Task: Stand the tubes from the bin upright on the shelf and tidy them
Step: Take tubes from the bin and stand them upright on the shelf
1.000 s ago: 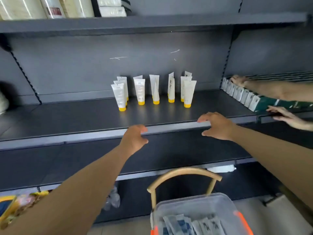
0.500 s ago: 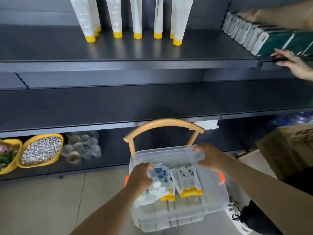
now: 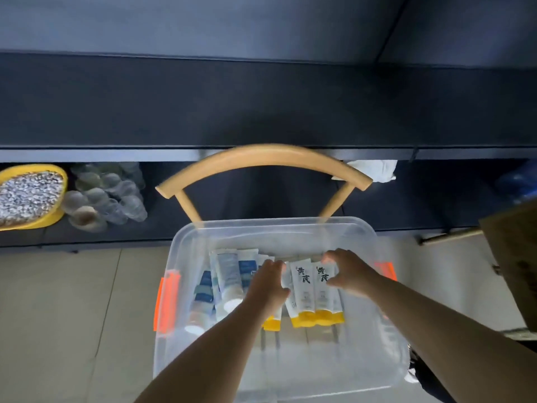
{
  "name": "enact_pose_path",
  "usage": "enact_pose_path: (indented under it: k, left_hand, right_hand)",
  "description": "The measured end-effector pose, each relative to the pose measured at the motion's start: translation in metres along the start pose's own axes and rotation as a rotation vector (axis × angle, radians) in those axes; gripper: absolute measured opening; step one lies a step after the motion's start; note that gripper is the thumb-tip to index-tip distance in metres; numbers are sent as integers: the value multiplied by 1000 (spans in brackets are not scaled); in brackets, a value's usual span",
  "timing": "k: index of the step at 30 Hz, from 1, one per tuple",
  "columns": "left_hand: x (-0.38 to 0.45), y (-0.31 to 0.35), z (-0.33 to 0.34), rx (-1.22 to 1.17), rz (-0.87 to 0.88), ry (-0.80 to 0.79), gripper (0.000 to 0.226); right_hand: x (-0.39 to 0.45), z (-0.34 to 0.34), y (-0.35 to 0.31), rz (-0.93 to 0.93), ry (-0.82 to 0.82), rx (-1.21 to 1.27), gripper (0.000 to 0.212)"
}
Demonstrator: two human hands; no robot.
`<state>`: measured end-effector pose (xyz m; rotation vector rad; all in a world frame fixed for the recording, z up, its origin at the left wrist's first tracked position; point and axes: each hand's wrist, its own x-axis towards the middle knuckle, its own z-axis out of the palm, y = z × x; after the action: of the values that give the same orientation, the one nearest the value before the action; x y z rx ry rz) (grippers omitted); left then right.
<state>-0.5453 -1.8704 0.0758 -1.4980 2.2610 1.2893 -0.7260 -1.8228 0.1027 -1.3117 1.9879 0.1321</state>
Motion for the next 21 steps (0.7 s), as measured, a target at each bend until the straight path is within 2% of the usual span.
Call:
enact_pose_path:
  k: [6, 10, 14, 18, 21]
  left_hand:
    - [48, 5, 45, -44, -84, -38, 51]
    - [64, 10, 71, 1, -133, -119, 59]
    - [74, 15, 83, 68, -170, -127, 78]
    - [83, 25, 86, 197, -188, -212, 99]
    - [85, 29, 88, 175, -236, -280, 101]
  right_hand:
    - [51, 29, 20, 41, -74, -13, 52]
    - [72, 44, 23, 38, -142, -116, 69]
    - [86, 43, 22, 31, -240, -283, 85]
    - [92, 38, 17, 42, -302, -373, 68]
    - [92, 36, 15, 77, -316, -351, 54]
